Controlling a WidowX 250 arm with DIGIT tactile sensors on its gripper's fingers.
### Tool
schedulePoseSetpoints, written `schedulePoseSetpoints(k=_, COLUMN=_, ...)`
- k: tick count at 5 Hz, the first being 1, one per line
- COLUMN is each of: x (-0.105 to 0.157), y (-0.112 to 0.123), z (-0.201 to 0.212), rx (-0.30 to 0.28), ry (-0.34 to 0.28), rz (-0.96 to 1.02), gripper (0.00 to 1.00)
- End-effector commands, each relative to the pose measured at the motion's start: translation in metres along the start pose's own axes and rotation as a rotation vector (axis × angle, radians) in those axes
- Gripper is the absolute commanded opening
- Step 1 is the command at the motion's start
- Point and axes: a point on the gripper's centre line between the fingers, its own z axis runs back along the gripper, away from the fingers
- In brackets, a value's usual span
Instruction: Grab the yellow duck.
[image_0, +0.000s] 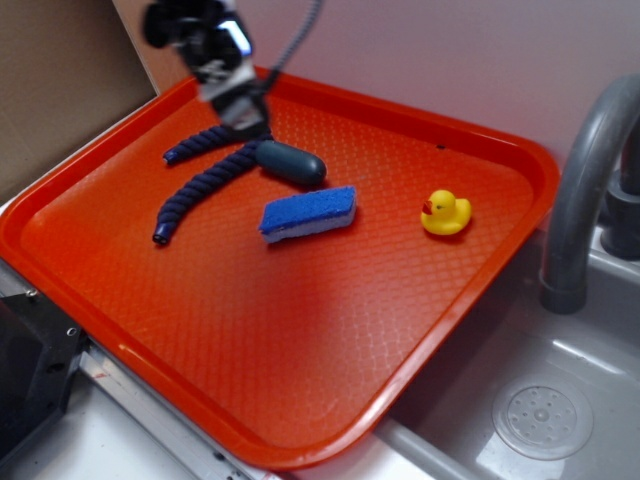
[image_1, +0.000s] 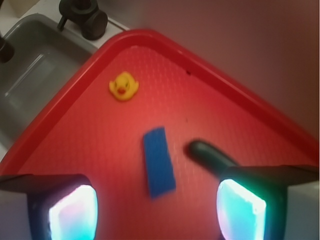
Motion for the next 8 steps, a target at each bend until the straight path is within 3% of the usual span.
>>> schedulePoseSetpoints(k=1, x=0.054, y=-0.028, z=-0.040, rx=-0.017, ry=0.026, rz=-0.097, gripper=1.00)
schedulePoseSetpoints(k=2, x=0.064, y=-0.039, z=-0.067, rx=-0.049, ry=0.079, rz=-0.169, gripper=1.00)
schedulePoseSetpoints(k=6, x=0.060, y=-0.056, z=-0.124, rx=-0.034, ry=0.244, rz=-0.241, gripper=1.00)
schedulePoseSetpoints(k=7, x=0.058, y=-0.057, z=-0.121, rx=-0.027, ry=0.228, rz=-0.223, gripper=0.00)
schedulePoseSetpoints(k=8, x=0.057, y=-0.059, z=-0.124, rx=-0.025, ry=0.232, rz=-0.219, gripper=0.00)
